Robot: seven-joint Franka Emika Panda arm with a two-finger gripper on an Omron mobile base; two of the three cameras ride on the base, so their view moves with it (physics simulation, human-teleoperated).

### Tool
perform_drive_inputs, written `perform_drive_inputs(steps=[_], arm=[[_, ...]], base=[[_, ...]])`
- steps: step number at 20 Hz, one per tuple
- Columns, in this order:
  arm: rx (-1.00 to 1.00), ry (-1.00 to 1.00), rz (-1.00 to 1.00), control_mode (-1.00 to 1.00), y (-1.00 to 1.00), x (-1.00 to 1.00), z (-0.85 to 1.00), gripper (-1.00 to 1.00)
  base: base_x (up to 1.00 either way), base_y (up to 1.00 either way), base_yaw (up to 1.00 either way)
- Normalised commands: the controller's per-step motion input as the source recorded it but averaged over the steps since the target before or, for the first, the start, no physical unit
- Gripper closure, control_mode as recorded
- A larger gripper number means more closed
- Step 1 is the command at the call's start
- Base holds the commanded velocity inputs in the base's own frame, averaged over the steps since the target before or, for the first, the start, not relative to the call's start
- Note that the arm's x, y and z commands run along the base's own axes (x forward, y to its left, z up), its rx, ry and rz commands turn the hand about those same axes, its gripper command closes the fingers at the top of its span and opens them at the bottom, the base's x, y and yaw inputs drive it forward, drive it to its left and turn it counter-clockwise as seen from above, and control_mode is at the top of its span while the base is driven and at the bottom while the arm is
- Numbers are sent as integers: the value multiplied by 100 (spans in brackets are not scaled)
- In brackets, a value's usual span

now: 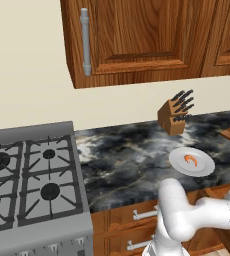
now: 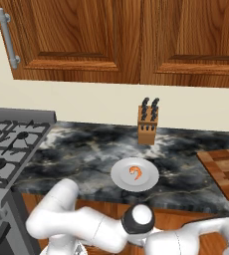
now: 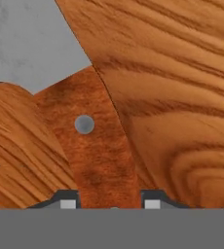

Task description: Pick up the knife from the drawer and place it on the cutting board. Then place the meat from the plate to the cutting board.

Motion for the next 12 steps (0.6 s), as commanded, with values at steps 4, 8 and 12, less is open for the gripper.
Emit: perform_drive_inputs(steps=[4, 8, 12], arm=[[0, -1, -14, -100, 15, -66, 29, 100], [-1, -10, -9, -100, 34, -69, 72, 100], [-12, -8, -1, -100, 79, -52, 75, 100]], base=[[0, 0, 0], [0, 0, 0], [0, 0, 0]])
